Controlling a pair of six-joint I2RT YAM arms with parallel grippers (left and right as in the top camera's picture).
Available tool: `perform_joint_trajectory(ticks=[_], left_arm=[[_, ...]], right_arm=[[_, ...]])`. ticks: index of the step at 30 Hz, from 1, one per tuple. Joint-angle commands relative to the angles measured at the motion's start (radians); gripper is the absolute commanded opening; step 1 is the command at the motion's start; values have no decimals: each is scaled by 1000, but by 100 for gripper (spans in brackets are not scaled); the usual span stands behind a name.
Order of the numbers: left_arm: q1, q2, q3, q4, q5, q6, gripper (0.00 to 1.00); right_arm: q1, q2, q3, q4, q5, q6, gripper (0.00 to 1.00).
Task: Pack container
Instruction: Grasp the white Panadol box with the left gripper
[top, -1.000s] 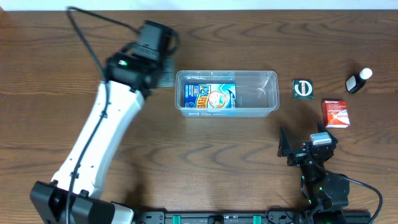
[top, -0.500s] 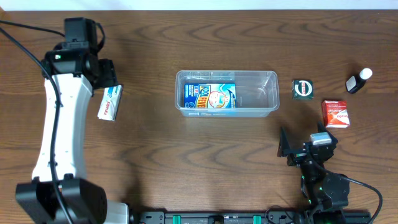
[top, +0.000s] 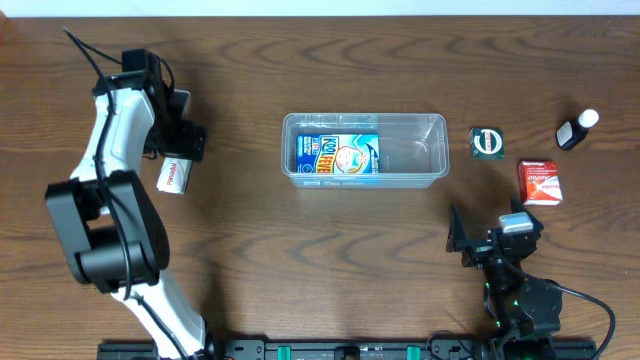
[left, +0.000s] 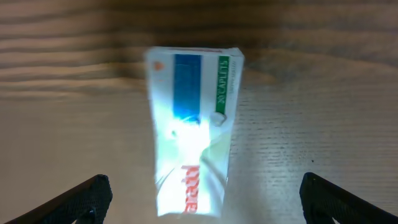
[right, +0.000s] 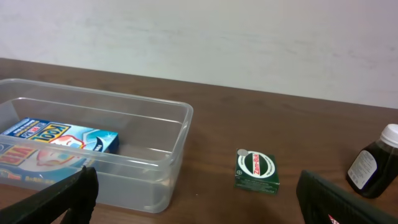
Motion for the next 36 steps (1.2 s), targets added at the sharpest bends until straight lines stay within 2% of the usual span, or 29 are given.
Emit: perform_joint_trajectory(ticks=[1,4,20,23,27,36], left_arm=[[32,40,-7,0,86,86,97],[51,72,-7,0,117,122,97],[70,155,-9,16,121,124,89],[70,155,-9,31,121,124,84],[71,155,-9,41,121,120,71],[70,155,-9,47,121,116,59]], right_arm=[[-2,-4,-2,-4,-3,-5,99],[-2,-4,-2,-4,-3,-5,99],[-2,-4,-2,-4,-3,-5,99],[-2,-4,-2,-4,-3,-5,99],[-2,-4,-2,-4,-3,-5,99],[-2,-4,-2,-4,-3,-5,99]])
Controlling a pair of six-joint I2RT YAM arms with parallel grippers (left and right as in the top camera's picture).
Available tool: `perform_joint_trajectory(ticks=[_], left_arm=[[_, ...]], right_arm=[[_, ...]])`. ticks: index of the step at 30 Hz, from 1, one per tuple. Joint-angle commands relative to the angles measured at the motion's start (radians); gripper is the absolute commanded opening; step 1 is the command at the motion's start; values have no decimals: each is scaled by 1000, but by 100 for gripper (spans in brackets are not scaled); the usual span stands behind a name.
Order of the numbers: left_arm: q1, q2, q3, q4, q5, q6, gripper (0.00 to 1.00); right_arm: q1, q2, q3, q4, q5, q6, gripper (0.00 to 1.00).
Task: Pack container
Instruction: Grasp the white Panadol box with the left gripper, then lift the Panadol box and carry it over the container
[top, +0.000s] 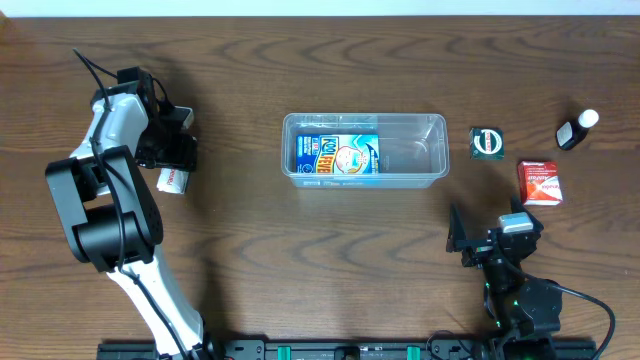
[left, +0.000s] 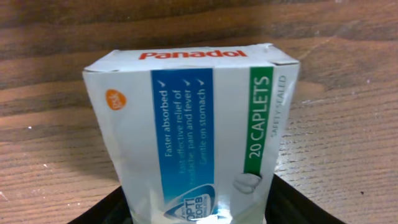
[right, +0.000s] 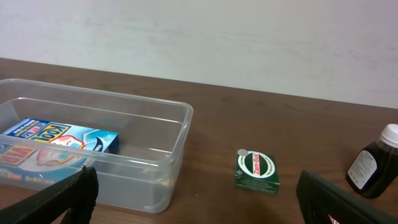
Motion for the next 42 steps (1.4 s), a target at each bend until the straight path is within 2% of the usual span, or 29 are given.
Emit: perform_joint_trajectory(ticks=[1,5,8,14,23,27,34,42], left_arm=[[2,12,-9,2,14,2,59],[2,11,-8,11,14,-31,58],[2,1,-6,15,14,-32,52],[2,-44,-6,32,14,-31,50],[-61,-226,31,63,15,-24,50],[-159,-361,31,124,15,39,50],[-427,-525,32,195,14,188,50],[-674,-505,31,197,14,229,50]], right_arm=[[-2,-4,-2,-4,-3,-5,99],[-2,-4,-2,-4,-3,-5,99],[-2,-4,-2,-4,-3,-5,99],[-2,-4,-2,-4,-3,-5,99],[-2,-4,-2,-4,-3,-5,99],[-2,-4,-2,-4,-3,-5,99],[-2,-4,-2,-4,-3,-5,99],[-2,-4,-2,-4,-3,-5,99]])
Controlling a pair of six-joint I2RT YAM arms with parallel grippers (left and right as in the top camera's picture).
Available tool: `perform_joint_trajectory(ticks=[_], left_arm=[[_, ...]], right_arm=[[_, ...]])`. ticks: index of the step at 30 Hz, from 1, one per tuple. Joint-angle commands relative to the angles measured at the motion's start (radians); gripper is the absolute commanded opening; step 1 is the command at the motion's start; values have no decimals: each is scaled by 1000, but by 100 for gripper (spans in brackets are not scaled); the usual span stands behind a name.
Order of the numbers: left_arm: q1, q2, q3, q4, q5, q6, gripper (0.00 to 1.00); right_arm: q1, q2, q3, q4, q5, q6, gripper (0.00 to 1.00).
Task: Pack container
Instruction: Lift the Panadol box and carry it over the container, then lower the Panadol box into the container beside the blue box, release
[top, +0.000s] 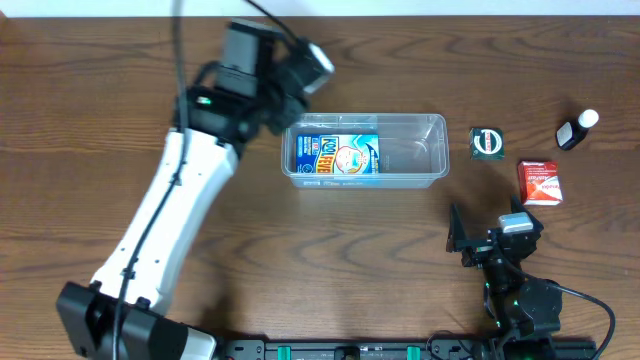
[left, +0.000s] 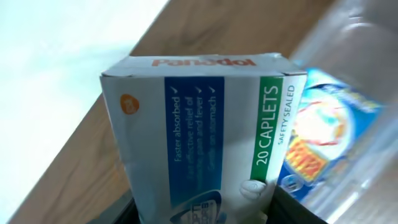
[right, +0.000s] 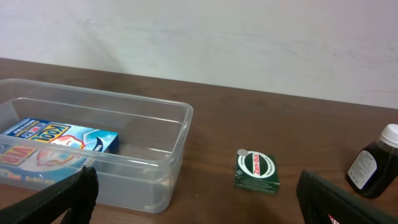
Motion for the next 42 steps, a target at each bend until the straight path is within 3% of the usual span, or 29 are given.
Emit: perform_joint_trajectory(ticks=[1,8,17,23,42], left_arm=[[-75,38,14,0,-1,37,50],[-160,134,14,-13,-2,102,50],[-164,270,14,-30,-2,156,50],[-163,341,13,-51,-55,256,50],[-125,407,13,-40,-142,330,51]], right_arm=[[-2,-4,-2,-3,-3,-5,99],[-2,-4,-2,-3,-3,-5,99],[-2,-4,-2,-3,-3,-5,99],[-2,-4,-2,-3,-3,-5,99],[-2,-4,-2,-3,-3,-5,99]])
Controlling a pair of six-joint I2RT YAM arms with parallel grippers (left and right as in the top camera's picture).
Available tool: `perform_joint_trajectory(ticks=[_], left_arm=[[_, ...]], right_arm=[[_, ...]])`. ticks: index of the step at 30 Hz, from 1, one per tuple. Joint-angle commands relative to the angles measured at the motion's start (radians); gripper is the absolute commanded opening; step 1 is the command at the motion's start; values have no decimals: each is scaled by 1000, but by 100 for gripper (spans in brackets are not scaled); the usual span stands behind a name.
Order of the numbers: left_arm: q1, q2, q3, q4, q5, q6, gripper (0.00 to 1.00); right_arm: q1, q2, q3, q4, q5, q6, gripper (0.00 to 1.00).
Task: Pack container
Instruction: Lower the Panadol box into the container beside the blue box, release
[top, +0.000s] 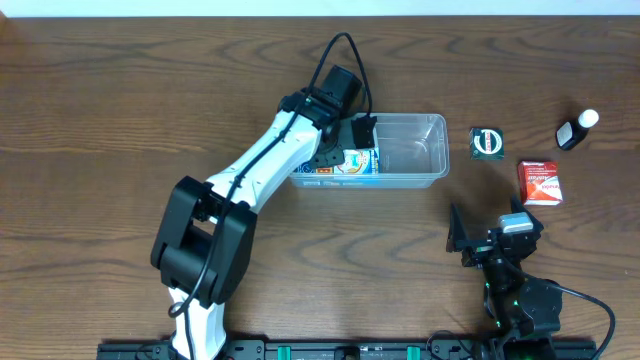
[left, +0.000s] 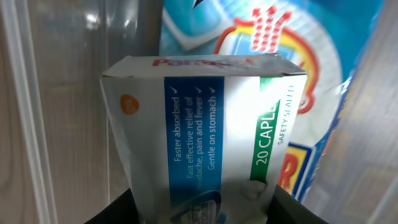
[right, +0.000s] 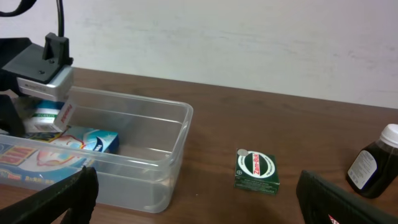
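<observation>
My left gripper (top: 345, 128) is shut on a white Panadol box (left: 199, 137) with a blue and a green stripe. It holds the box inside the clear plastic container (top: 432, 150), right over the blue box (top: 352, 162) lying on the container's floor. In the right wrist view the Panadol box (right: 48, 116) hangs tilted at the container's left end, and whether it touches the blue box (right: 93, 142) cannot be told. My right gripper (top: 492, 240) stands open near the front right of the table, holding nothing.
To the right of the container lie a green Zam-Buk box (top: 487, 142), a dark bottle (top: 577, 129) with a white cap and a red box (top: 541, 182). The container's right half holds nothing.
My left gripper held the Panadol box above the container's back left corner; now it holds it down inside the container over the blue box. The right arm is unchanged.
My left gripper was open over the Panadol box lying at the table's far left. Then its fingers were around the box there. After that the box was in the air by the container's corner, and now it is inside the container.
</observation>
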Motion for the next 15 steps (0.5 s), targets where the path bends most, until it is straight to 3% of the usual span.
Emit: perform_joint_trajectory(ticks=[1,7,15], left_arm=[[25,12,13,-1,-14,18,57],[33,12,13,0,-14,15,70],[32,-1,13,0,-21,11,70]], right_arm=[[-2,-4,-2,-4,-3,-5,99],[-2,-4,-2,-4,-3,-5,99],[-2,-4,-2,-4,-3,-5,99]])
